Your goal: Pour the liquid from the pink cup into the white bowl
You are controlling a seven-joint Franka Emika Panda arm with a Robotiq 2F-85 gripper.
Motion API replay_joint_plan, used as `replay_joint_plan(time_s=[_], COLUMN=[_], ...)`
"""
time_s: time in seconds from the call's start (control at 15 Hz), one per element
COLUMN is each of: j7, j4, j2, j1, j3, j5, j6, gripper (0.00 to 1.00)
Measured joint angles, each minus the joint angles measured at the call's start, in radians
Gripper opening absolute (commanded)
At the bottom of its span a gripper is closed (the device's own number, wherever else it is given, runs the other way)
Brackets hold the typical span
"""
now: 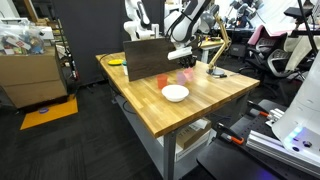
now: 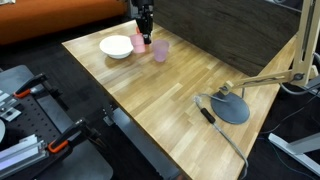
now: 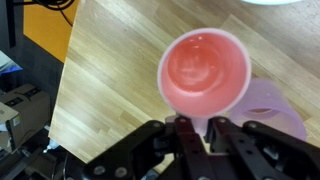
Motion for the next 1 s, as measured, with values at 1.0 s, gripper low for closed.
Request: replay_joint_plan(time_s=[1.0], j7=[0.056], j4=[0.050], j2=[0.051], j1=[0.094], j3=[0.006], j5=[-0.147], j6=[-0.035], gripper=[0.04])
